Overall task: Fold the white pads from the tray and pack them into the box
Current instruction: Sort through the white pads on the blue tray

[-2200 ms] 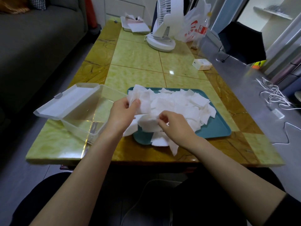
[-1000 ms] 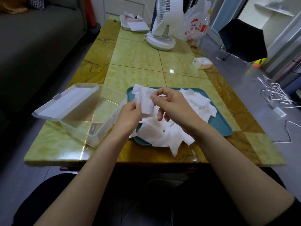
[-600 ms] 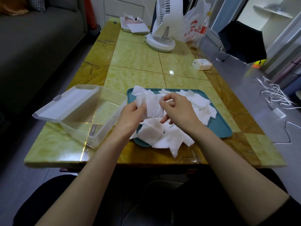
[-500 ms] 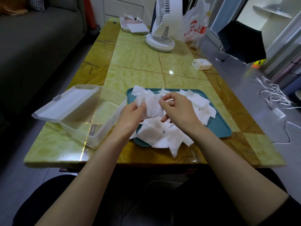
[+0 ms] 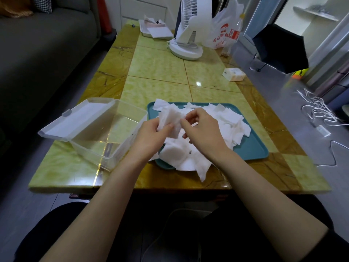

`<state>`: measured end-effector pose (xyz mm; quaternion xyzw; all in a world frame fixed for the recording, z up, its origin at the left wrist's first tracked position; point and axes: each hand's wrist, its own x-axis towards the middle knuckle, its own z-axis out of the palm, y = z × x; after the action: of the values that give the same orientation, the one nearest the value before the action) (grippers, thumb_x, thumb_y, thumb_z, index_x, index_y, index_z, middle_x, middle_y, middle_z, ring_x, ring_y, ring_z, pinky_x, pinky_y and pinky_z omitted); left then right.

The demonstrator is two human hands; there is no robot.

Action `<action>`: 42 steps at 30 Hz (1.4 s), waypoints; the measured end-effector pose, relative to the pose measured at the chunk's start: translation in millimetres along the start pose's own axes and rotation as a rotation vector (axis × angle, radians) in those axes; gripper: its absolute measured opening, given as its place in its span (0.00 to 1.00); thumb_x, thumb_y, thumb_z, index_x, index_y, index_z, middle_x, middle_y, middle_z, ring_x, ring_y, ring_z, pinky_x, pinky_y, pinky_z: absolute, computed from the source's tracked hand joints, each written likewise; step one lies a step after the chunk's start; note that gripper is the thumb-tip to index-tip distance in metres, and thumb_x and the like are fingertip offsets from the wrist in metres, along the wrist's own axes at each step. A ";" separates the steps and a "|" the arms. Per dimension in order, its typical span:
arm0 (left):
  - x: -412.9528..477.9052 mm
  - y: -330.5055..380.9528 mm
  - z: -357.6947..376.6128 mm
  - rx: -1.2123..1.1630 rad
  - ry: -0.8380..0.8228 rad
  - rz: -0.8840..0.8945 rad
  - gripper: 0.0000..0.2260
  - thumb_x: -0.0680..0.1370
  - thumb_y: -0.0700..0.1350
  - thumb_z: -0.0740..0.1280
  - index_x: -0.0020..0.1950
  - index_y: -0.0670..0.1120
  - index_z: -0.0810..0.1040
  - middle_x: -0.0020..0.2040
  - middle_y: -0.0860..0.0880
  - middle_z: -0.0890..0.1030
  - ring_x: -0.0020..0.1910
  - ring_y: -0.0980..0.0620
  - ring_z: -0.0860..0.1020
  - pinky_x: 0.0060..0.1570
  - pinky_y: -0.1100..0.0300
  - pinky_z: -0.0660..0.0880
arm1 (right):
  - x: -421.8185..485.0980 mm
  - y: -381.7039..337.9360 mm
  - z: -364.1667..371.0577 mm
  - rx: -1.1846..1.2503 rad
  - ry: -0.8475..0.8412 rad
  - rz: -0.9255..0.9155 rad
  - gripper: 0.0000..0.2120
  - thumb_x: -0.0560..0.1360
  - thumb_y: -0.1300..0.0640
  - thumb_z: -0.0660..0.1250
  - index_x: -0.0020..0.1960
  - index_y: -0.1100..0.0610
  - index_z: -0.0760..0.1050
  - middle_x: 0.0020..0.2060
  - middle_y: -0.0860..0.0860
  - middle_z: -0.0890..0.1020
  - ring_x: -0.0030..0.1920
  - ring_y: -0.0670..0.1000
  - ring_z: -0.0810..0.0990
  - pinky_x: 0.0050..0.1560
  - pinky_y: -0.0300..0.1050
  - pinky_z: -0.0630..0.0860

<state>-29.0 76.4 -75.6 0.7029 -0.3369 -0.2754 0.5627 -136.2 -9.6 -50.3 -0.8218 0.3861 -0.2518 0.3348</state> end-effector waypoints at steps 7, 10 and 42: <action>3.5 -4.1 -8.2 -0.026 0.076 -0.009 0.10 0.77 0.40 0.65 0.42 0.33 0.77 0.35 0.41 0.74 0.36 0.48 0.71 0.40 0.55 0.66 | -16.2 26.2 17.8 -0.479 -0.290 -0.062 0.16 0.75 0.51 0.65 0.59 0.56 0.70 0.55 0.52 0.75 0.56 0.52 0.74 0.55 0.46 0.72; 3.5 -5.2 -9.0 -0.051 0.101 -0.004 0.10 0.77 0.41 0.66 0.46 0.33 0.77 0.37 0.40 0.75 0.38 0.47 0.72 0.41 0.53 0.68 | -19.9 29.8 26.5 -0.599 -0.346 -0.048 0.21 0.74 0.49 0.66 0.63 0.58 0.68 0.60 0.55 0.73 0.59 0.54 0.72 0.56 0.47 0.71; -1.9 3.6 -3.7 -0.195 0.007 0.023 0.10 0.79 0.38 0.62 0.47 0.32 0.78 0.38 0.45 0.81 0.33 0.65 0.77 0.34 0.75 0.71 | -6.8 -7.9 23.5 0.113 0.006 0.076 0.11 0.77 0.50 0.60 0.46 0.56 0.75 0.41 0.51 0.82 0.44 0.51 0.80 0.49 0.53 0.77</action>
<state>-27.9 79.6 -71.3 0.6418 -0.3146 -0.2982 0.6326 -120.6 8.0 -60.7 -0.7855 0.4034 -0.2629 0.3888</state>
